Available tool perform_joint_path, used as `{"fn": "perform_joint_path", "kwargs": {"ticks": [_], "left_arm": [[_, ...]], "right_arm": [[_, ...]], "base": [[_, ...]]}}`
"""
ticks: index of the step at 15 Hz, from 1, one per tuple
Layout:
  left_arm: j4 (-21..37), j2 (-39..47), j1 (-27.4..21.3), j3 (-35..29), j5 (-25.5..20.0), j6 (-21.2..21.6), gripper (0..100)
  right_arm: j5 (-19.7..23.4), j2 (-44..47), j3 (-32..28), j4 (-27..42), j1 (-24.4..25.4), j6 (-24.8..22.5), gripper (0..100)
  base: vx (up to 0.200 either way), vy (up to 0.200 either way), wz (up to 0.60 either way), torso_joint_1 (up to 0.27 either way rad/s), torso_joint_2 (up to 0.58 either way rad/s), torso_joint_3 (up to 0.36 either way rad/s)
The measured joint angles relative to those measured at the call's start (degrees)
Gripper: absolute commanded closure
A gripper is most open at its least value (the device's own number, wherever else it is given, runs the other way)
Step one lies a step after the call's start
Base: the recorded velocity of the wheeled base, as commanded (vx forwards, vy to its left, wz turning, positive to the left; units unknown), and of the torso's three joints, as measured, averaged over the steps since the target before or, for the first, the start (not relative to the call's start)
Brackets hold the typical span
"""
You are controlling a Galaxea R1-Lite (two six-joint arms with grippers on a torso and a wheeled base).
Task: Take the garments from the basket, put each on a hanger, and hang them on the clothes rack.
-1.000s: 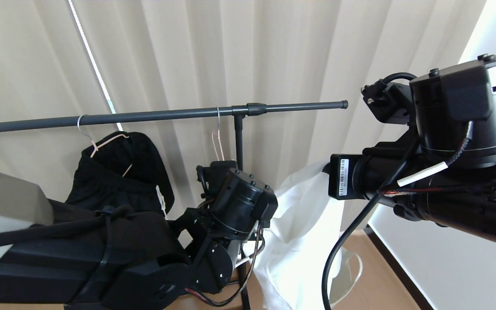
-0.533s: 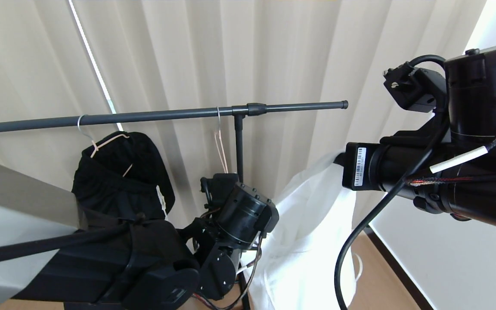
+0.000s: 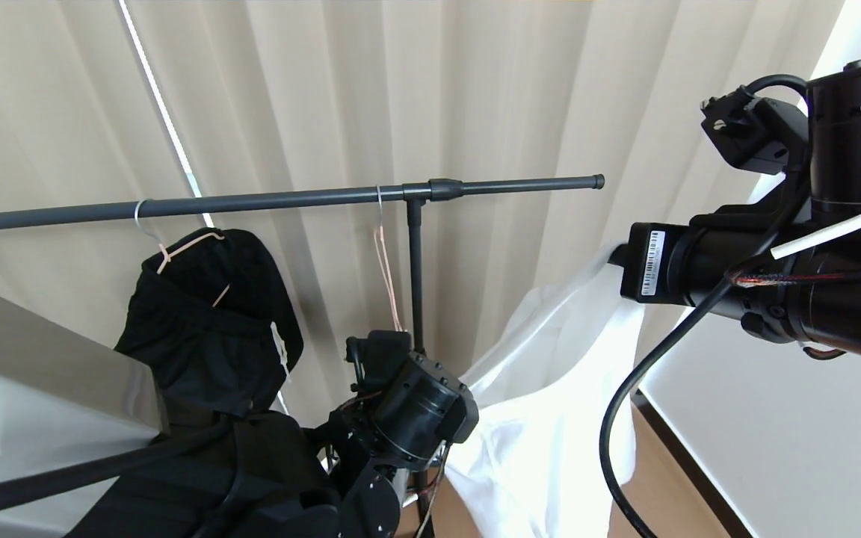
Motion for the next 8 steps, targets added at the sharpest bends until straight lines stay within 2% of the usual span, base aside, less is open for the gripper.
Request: {"fn": "perform_joint_path", "kwargs": {"ticks": [1,2,5,8], "left_arm": [[-0.04,-0.28,-0.52,0.49,-0.05,-0.02,0],[-0.04,-0.78,-0.88,1.16,-0.07,0.0,100],[-0.04,-3.39,-1.76,3.36,-0.16,0.22,100],[0.29,-7.75,-1.95,3.45,-0.22,2.35,100]], "right_arm": [[-0.01,0.04,-0.26,-0.07,-0.69,-0.02,100],[0.07,0.09,-0.44,-0.07,-1.41,-0.02,100],[0.27,0.61,-1.08,0.09,-3.36,-0.13,100],[-0.01,1.33,0.18,0.39,-3.75,-3.06,100]], "base": [[0.0,0.0,0.0,0.0,0.0,0.0],[0.0,0.0,0.0,0.0,0.0,0.0],[0.0,0.0,0.0,0.0,0.0,0.0],[0.0,0.0,0.0,0.0,0.0,0.0]]}}
